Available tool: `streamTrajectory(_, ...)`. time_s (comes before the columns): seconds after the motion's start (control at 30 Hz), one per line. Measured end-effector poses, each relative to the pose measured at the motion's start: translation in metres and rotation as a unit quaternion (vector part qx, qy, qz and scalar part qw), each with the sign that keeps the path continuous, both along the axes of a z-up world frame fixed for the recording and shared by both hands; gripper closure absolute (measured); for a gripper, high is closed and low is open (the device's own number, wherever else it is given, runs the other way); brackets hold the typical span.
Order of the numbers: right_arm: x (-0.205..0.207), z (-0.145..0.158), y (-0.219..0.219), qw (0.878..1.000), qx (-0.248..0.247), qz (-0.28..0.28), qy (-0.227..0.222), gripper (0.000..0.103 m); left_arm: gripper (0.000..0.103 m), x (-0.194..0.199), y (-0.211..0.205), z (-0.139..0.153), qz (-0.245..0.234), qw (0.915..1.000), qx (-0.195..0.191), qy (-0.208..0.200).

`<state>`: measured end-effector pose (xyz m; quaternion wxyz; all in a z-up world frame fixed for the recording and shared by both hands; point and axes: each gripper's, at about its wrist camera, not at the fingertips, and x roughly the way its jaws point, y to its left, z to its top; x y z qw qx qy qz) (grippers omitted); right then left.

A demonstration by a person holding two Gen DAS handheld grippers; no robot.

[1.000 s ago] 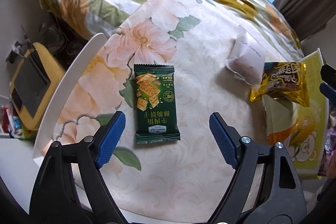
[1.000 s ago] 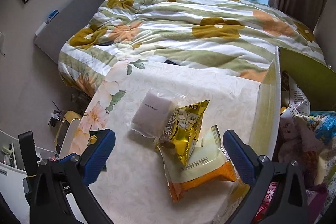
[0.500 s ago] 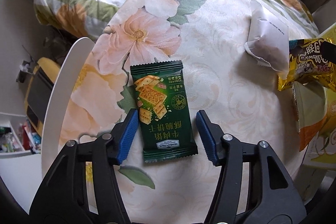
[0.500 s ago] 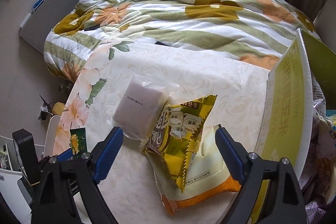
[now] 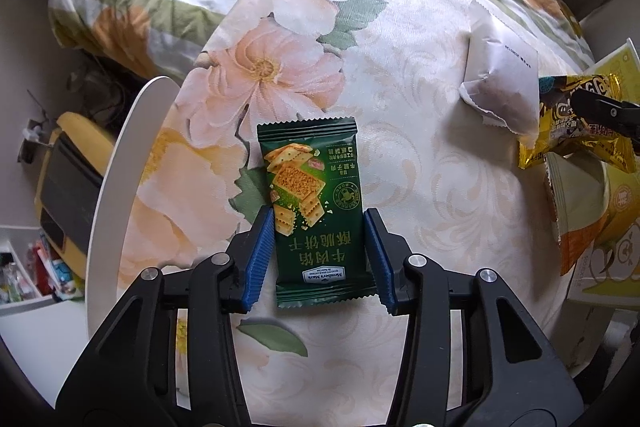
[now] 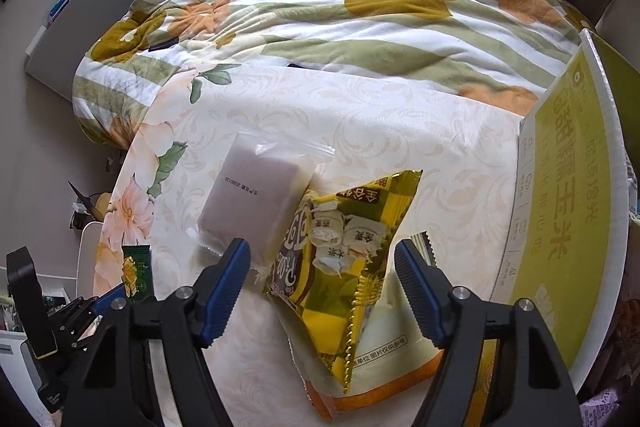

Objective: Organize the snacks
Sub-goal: 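Grasp the green cracker packet with the left tool while the right tool grasps the gold bag, then carry both packets over the yellow box and open both tools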

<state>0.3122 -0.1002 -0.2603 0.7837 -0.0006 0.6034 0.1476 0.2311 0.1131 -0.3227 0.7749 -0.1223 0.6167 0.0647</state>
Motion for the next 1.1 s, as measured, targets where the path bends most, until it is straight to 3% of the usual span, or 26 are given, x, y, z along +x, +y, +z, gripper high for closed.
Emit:
streamTrajectory(0.13,0.003,-0.005,-0.002,1.0,0.003,-0.007,0.006,0.041,0.062,0.0,0.002,0.004,0.0,0.9999,-0.007,-0.008)
streamTrajectory(0.2,0.005,-0.008,-0.001,1.0,0.005,-0.006,0.011,0.053,0.062,0.001,0.002,0.007,0.0,0.9999,-0.011,-0.012)
streamTrajectory(0.3,0.005,-0.009,0.001,1.0,-0.001,-0.005,0.01,0.06,0.062,0.001,0.002,0.014,0.001,0.9997,-0.016,-0.021)
streamTrajectory(0.57,-0.002,0.017,-0.01,1.0,-0.005,-0.013,-0.016,0.063,0.062,0.01,-0.01,0.06,-0.012,0.9977,-0.023,-0.062)
streamTrajectory(0.87,-0.021,0.094,-0.045,0.995,0.049,-0.04,-0.082,0.064,0.062,0.03,-0.064,0.132,-0.08,0.9886,-0.027,-0.125)
streamTrajectory(1.1,-0.038,0.163,-0.103,0.981,0.074,-0.086,-0.158,0.064,0.062,0.057,-0.14,0.186,-0.161,0.9701,-0.043,-0.176)
